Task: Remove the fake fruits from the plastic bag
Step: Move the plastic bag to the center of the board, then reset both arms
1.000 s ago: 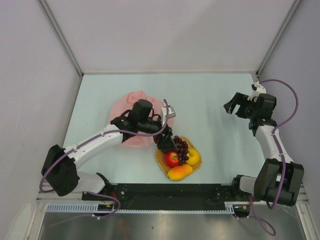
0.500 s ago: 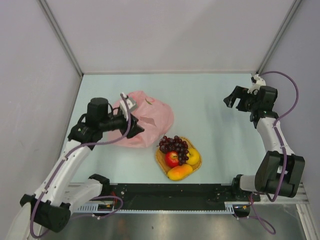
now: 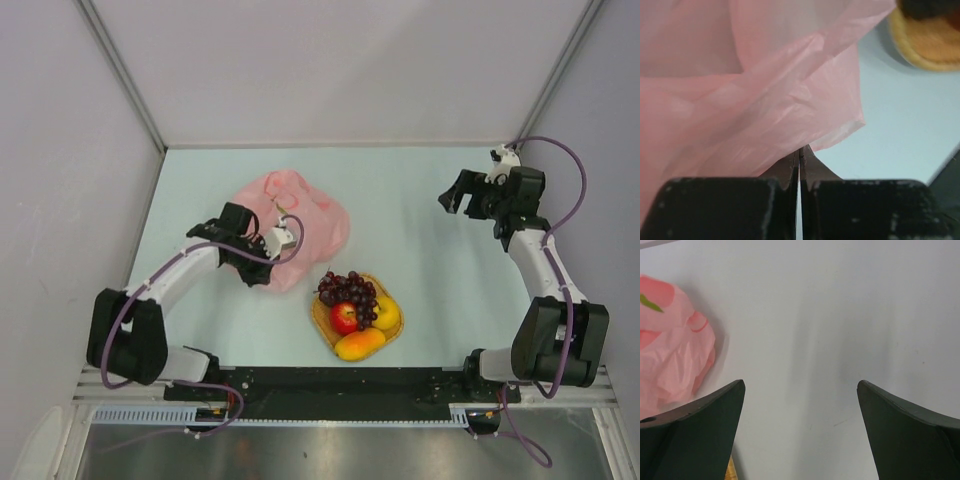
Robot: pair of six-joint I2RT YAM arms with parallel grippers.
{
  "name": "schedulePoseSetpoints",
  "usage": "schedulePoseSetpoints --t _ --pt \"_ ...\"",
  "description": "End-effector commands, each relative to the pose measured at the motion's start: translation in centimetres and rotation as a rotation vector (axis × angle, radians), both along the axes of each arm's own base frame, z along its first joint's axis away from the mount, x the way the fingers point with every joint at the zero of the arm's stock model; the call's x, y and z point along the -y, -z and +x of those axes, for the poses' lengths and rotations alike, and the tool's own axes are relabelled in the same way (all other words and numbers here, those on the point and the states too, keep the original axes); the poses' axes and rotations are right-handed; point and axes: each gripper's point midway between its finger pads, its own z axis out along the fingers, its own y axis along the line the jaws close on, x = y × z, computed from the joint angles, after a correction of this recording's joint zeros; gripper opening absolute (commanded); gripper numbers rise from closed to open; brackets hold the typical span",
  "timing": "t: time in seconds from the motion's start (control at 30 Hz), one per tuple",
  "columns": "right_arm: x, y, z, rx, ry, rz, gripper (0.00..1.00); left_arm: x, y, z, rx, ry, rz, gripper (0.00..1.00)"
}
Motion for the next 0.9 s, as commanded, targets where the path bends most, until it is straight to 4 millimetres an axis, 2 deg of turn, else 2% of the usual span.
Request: schedulePoseSetpoints --t 0.0,0.03,0.07,0.13,0.2,0.23,0.27,0.3,0.33,0.37,0.4,0.43,0.5,0.53,0.6,0.63,0.67,0.8,0.87 --pt "-0.3 -2.5 1.8 0.084 -0.016 -0.013 1.00 0.8 -5.5 10.6 0.322 -0.117 -0.020 0.00" --pt "-0.4 -2.5 1.9 0.087 -0.019 -0.013 1.00 1.0 -7.2 12.2 0.364 -0.132 -0.027 0.00" --pt "-0.5 -2.5 2.0 0.089 -0.020 -0.012 0.99 1.1 -7.0 12.9 0.342 -0.141 -0.021 0.00" --pt "-0.9 -2.7 2.1 0.096 -0.033 -0.012 1.00 1.6 -8.5 13.7 0.343 -0.156 -0.047 0.00" --pt "-1.2 -2.7 1.9 0.103 -0.060 -0.028 1.00 1.7 -9.3 12.8 0.326 -0.159 -0.078 0.00" --pt "-1.5 -3.5 1.7 0.122 -0.080 -0.053 1.00 1.6 -8.9 11.9 0.307 -0.158 -0.080 0.00" --pt "-1.7 -2.7 0.7 0.081 -0.112 -0.108 1.00 1.5 -9.0 11.1 0.294 -0.166 -0.080 0.09" --pt "-0.8 -2.5 0.5 0.060 -0.074 -0.183 1.00 1.2 -10.5 10.4 0.314 -0.202 -0.099 0.22" --pt "-1.3 -2.8 -0.1 0.043 -0.071 -0.240 1.00 0.8 -10.4 9.7 0.308 -0.234 -0.097 0.49" --pt "-0.7 -1.5 -1.3 -0.034 -0.038 -0.296 1.00 0.3 -11.3 9.5 0.343 -0.270 -0.105 0.99" --pt "1.9 -0.9 -1.7 -0.086 0.100 -0.369 1.00 0.1 -13.3 8.6 0.391 -0.301 -0.147 1.00" --pt "1.0 -0.6 -2.4 -0.113 0.098 -0.382 1.00 0.0 -13.5 7.8 0.402 -0.313 -0.161 1.00" --pt "1.6 0.2 -4.1 -0.189 0.152 -0.390 1.00 -0.5 -14.5 7.5 0.429 -0.372 -0.184 1.00" --pt "1.3 0.5 -4.6 -0.209 0.161 -0.387 1.00 -1.2 -15.2 7.6 0.442 -0.417 -0.191 1.00" --pt "0.1 1.0 -5.5 -0.232 0.123 -0.374 1.00 -2.2 -15.2 7.7 0.405 -0.502 -0.213 1.00" --pt "-0.1 1.0 -5.6 -0.227 0.116 -0.366 1.00 -3.6 -15.0 8.2 0.398 -0.558 -0.211 1.00" --pt "-0.6 0.8 -5.5 -0.208 0.101 -0.360 1.00 -4.1 -15.0 8.6 0.397 -0.585 -0.218 1.00" --pt "-2.3 1.8 -5.1 -0.215 0.008 -0.338 1.00 -5.6 -15.0 9.5 0.412 -0.661 -0.240 1.00" --pt "-2.9 1.4 -4.5 -0.184 -0.015 -0.332 1.00 -6.7 -14.9 10.3 0.429 -0.737 -0.216 1.00"
